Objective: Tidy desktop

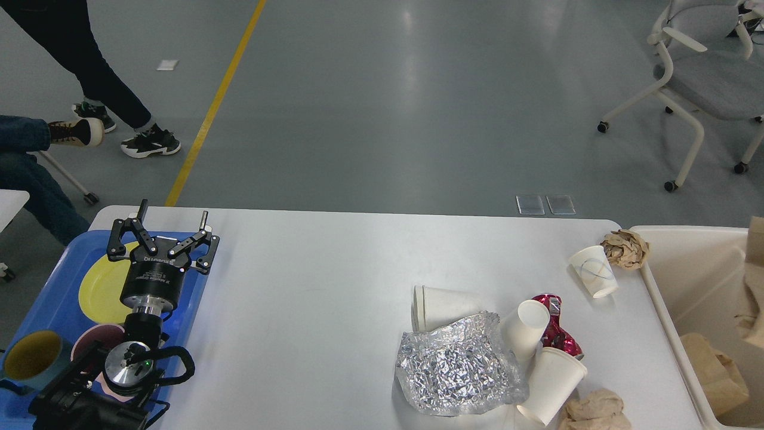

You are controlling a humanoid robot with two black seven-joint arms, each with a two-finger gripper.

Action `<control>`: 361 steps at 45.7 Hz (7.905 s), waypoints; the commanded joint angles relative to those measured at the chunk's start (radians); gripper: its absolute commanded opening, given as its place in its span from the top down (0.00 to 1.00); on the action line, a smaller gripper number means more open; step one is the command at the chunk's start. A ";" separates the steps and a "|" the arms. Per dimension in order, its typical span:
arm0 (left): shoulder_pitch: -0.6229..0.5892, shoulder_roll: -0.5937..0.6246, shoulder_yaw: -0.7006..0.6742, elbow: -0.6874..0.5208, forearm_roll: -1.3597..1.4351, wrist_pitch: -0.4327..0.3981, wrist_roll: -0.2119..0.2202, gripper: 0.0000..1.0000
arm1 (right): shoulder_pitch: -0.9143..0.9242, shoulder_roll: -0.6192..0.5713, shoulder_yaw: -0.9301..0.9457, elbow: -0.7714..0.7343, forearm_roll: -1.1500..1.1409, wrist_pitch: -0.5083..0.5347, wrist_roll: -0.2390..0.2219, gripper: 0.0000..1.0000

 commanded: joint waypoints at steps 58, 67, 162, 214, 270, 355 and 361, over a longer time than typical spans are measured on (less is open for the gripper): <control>0.000 0.000 0.000 0.000 0.000 0.000 0.000 0.04 | -1.735 0.295 1.052 -1.541 0.012 -0.370 -0.060 0.00; 0.000 0.000 0.000 0.000 0.000 0.000 0.000 0.04 | -1.731 0.283 1.051 -1.525 0.012 -0.367 -0.060 0.00; 0.000 0.000 0.000 0.000 0.000 0.002 0.000 0.04 | 0.303 0.300 0.465 0.122 -0.044 0.309 -0.191 0.00; 0.000 0.000 0.000 0.000 0.000 0.002 0.000 0.04 | -1.366 0.588 0.828 -1.452 -0.023 -0.286 -0.076 0.00; 0.000 0.000 0.000 0.000 0.000 0.002 0.000 0.04 | -1.458 0.539 0.381 -1.422 -0.225 -0.415 0.300 0.00; 0.000 0.000 0.000 0.000 0.000 0.000 0.000 0.04 | -1.380 0.496 0.681 -1.321 -0.141 -0.297 0.055 1.00; 0.000 0.000 0.000 0.000 0.000 0.002 0.000 0.04 | -1.380 0.475 0.759 -1.324 -0.081 -0.294 -0.078 1.00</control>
